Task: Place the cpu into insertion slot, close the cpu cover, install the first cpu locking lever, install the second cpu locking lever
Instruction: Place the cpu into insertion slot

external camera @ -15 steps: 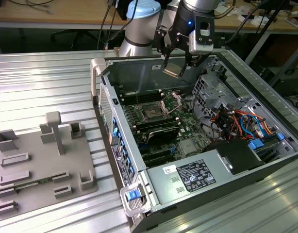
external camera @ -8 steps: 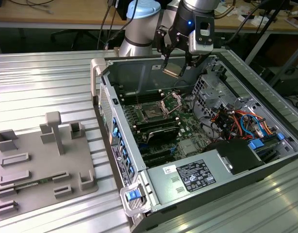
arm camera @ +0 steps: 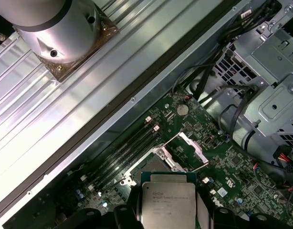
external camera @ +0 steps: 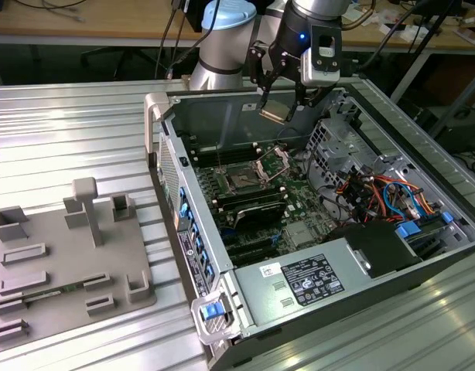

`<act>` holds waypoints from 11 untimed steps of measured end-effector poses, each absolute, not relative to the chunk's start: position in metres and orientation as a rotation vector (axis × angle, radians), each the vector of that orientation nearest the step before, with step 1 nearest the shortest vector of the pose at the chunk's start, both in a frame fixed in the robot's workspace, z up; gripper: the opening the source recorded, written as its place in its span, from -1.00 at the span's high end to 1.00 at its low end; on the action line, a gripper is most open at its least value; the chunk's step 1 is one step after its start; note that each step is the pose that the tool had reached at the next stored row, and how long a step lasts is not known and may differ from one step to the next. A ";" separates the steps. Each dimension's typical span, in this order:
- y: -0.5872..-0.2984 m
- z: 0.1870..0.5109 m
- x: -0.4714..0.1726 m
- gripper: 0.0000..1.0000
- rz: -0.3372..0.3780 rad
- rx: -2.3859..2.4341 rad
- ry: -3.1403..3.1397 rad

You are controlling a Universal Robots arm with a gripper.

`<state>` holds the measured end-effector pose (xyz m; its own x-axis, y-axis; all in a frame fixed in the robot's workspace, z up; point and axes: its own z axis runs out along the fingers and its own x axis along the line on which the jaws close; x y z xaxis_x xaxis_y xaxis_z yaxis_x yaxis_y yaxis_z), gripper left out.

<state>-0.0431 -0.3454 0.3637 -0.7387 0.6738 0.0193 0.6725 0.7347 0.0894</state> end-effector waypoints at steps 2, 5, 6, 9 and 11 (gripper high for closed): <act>-0.345 0.364 -0.043 -0.09 0.141 1.145 2.906; -0.345 0.364 -0.043 -0.09 0.141 1.203 2.881; -0.345 0.364 -0.043 -0.09 0.140 1.219 2.874; -0.345 0.364 -0.043 -0.09 0.140 1.256 2.856; -0.345 0.364 -0.043 -0.09 0.140 1.279 2.845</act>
